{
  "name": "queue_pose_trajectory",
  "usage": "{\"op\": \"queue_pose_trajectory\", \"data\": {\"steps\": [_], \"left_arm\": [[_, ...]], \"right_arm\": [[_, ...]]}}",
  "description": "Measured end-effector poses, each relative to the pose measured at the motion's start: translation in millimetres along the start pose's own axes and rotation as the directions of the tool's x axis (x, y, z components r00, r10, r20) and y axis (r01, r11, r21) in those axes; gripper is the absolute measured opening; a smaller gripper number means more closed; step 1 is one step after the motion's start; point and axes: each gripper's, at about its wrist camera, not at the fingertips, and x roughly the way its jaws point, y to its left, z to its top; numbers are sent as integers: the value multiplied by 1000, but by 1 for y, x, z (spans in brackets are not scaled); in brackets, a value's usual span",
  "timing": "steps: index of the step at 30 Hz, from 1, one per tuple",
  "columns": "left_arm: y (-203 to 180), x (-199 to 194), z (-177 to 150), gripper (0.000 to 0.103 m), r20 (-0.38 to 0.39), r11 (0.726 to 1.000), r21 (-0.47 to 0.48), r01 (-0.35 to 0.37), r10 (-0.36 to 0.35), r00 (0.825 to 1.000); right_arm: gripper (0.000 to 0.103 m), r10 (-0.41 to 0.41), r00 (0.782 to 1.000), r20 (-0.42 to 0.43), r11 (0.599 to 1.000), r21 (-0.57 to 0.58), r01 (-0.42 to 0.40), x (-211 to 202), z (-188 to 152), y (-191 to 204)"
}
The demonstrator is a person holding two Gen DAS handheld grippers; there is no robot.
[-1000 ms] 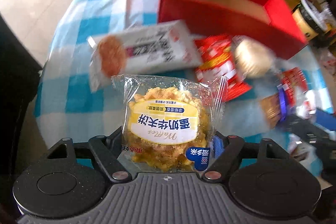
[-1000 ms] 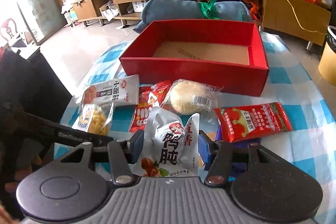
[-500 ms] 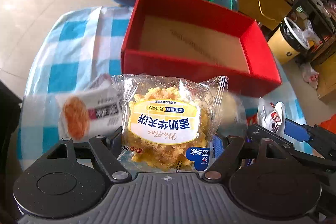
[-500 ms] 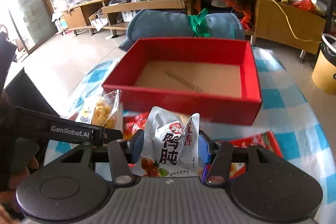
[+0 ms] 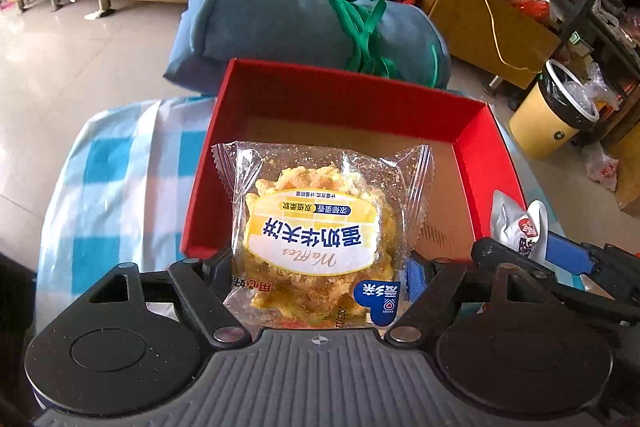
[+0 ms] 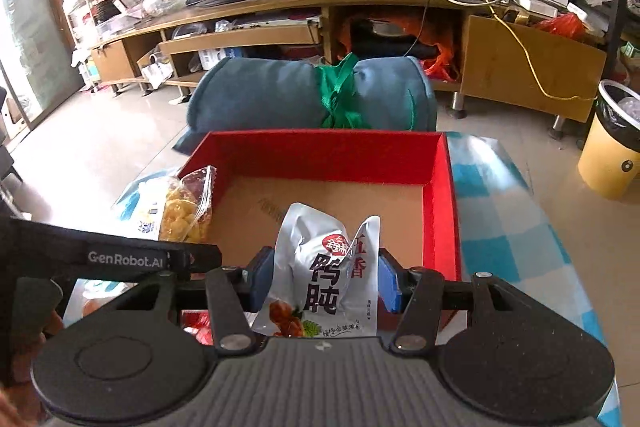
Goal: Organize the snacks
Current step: 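Lift both held snacks and carry them over the red box, then lower both snacks into the red box and open both tools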
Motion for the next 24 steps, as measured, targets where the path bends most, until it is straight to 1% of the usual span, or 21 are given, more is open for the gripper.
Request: {"op": "queue_pose_trajectory", "data": {"steps": [8, 11, 16, 24], "left_arm": [[-8, 18, 23, 82, 25, 999, 16, -46, 46, 999], [-8, 28, 30, 82, 16, 999, 5, -46, 46, 999], [-9, 44, 37, 82, 3, 998, 7, -70, 70, 998], [-8, 68, 42, 82, -31, 994, 12, -106, 106, 994]], "right_arm": [[48, -15, 1000, 8, 1000, -7, 15, 25, 23, -6], [48, -24, 1000, 4, 1000, -6, 24, 36, 30, -9], [48, -35, 999, -16, 999, -3, 35, 57, 38, -15], [48, -41, 997, -58, 999, -9, 41, 84, 38, -20]]}}
